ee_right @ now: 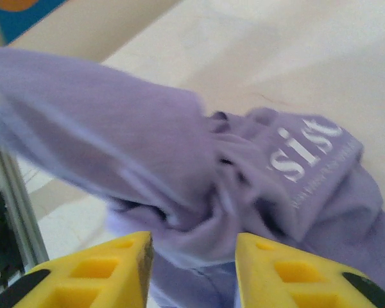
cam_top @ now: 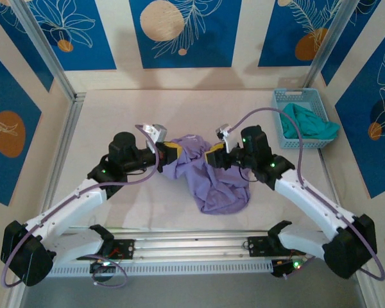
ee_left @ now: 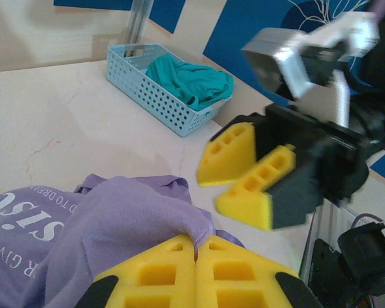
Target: Fold the inside-out t-shirt
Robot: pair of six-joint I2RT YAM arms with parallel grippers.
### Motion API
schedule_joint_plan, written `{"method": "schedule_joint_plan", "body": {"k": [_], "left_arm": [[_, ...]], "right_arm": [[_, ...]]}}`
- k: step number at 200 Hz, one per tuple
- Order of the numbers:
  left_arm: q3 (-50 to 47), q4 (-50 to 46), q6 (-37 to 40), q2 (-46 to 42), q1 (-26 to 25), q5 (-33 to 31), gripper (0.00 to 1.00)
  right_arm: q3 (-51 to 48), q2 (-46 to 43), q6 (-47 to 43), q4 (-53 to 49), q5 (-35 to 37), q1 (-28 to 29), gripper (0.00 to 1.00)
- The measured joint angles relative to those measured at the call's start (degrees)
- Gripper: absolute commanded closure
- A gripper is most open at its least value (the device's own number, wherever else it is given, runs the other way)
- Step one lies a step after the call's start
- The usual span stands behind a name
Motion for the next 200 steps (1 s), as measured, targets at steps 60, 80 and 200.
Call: {"method": "schedule_joint_plan", "body": {"k": [60, 80, 200], "left_arm": [[0.0, 0.0, 0.0, 0.0, 0.0, 0.8, 1.00], [0.0, 0.0, 0.0, 0.0, 0.0, 1.0, 1.00], [1.3, -10.7, 2.0, 1.6, 0.1, -21.0, 0.75]], "right_arm": [[0.0, 5.0, -6.6, 5.9, 0.1, 5.0, 0.55], [0.8, 8.8, -7.4, 6.6, 0.1, 5.0, 0.64], [-1.0, 4.7, 13.1, 18.8, -21.5, -4.0, 1.00]]}}
